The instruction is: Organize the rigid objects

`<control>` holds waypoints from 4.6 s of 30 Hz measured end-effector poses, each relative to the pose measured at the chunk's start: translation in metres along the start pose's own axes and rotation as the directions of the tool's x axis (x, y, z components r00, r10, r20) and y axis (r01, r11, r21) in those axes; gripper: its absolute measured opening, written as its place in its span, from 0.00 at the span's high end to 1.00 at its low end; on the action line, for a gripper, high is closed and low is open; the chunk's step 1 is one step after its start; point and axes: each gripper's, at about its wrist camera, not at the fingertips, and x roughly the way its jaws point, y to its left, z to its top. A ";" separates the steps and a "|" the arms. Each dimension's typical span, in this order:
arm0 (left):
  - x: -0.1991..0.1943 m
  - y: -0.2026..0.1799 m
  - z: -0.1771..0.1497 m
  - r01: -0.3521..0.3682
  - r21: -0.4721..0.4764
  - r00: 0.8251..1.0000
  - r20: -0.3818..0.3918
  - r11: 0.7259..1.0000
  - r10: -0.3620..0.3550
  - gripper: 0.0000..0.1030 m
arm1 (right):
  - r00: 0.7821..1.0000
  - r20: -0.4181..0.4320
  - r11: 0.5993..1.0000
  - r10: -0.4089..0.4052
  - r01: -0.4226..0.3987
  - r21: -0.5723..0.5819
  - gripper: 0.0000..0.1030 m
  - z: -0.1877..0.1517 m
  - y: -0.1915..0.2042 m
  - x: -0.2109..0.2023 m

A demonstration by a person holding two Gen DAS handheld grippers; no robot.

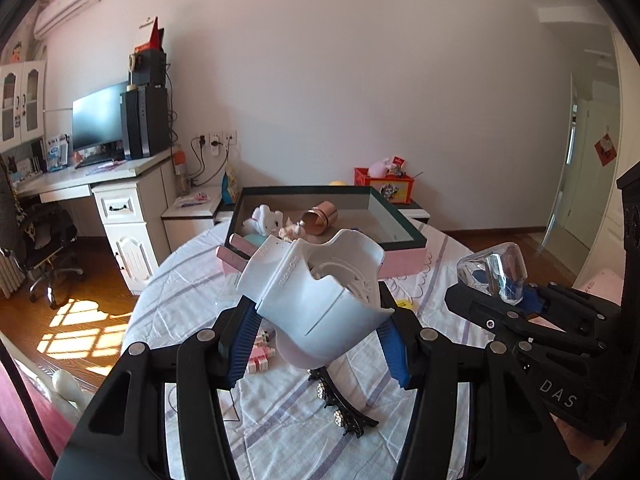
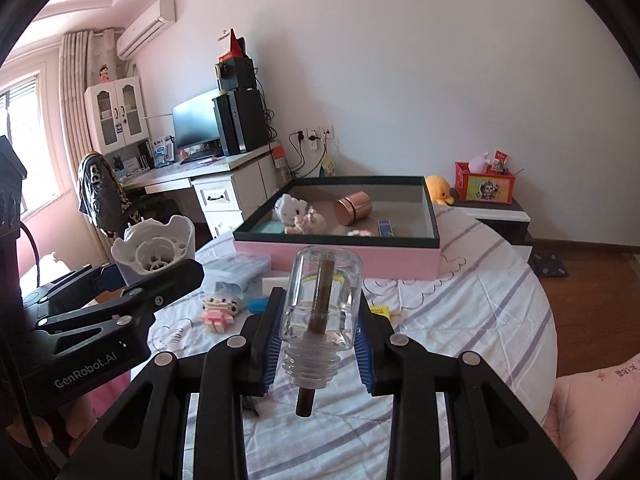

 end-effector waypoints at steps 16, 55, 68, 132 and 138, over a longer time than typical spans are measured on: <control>-0.030 0.008 0.015 -0.042 0.009 0.997 0.065 0.999 0.041 0.46 | 0.998 0.055 0.995 0.016 -0.010 -0.100 0.68 0.025 0.040 -0.020; 0.227 0.016 0.092 0.044 0.016 0.973 -0.225 0.999 -0.039 0.18 | 0.976 -0.184 0.993 -0.117 0.115 -0.023 0.24 0.075 -0.099 0.186; 0.028 0.018 0.068 -0.086 0.023 0.994 0.066 0.996 0.085 0.00 | 0.988 0.072 0.990 -0.138 0.138 0.004 0.00 0.067 -0.013 0.011; 0.064 -0.010 -0.070 -0.110 -0.053 0.946 -0.312 0.993 0.088 0.01 | 0.952 -0.154 0.958 -0.264 0.277 0.073 0.00 -0.055 -0.043 0.010; 0.096 -0.018 -0.085 -0.110 -0.005 0.916 -0.388 0.994 0.099 0.29 | 0.947 -0.204 0.960 -0.248 0.269 0.082 0.00 -0.063 -0.056 0.033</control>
